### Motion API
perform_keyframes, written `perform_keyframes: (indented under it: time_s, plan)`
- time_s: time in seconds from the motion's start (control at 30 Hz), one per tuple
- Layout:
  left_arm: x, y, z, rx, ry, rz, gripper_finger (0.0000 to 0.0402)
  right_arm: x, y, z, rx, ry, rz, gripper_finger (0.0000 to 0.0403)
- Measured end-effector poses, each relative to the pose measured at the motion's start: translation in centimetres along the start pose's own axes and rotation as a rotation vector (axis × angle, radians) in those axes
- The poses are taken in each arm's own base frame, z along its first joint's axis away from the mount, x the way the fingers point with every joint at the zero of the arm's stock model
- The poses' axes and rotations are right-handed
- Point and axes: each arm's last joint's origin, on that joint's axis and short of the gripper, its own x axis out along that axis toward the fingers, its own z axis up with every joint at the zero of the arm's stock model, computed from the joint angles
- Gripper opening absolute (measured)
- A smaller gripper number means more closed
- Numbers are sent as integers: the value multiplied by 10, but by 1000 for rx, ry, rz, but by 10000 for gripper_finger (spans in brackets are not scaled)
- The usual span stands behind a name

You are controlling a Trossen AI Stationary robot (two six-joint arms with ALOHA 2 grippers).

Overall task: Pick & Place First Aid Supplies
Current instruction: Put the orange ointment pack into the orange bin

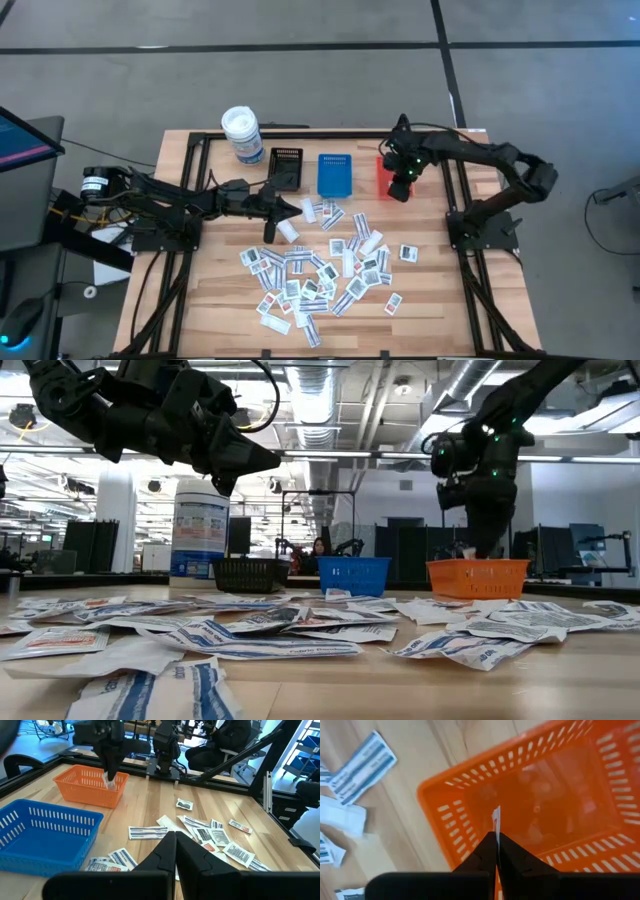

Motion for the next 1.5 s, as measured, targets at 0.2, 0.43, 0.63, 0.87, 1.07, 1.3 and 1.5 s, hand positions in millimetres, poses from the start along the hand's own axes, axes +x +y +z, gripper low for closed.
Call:
perform_keyframes:
  time_s: [0.2, 0.43, 0.63, 0.87, 1.07, 1.3, 1.5]
  plan:
    - [0, 0, 0, 0, 0, 0, 6, 10, -11, 0, 40, 38, 2, 4]
    - [0, 0, 0, 0, 0, 0, 6, 8, -16, 2, 45, 13, -63, 50]
    - [0, 0, 0, 0, 0, 0, 6, -3, -18, 2, 39, -17, -213, 87]
    - [0, 0, 0, 2, 0, 0, 6, -23, -13, -2, 29, -89, -275, 109]
    - [0, 0, 0, 4, -1, 0, 6, -41, 9, -4, -2, -185, -270, 120]
    - [0, 0, 0, 0, 0, 0, 6, -47, 57, -4, -116, -258, -204, 133]
    - [0, 0, 0, 0, 0, 0, 6, -46, 103, 0, -222, -364, -113, 142]
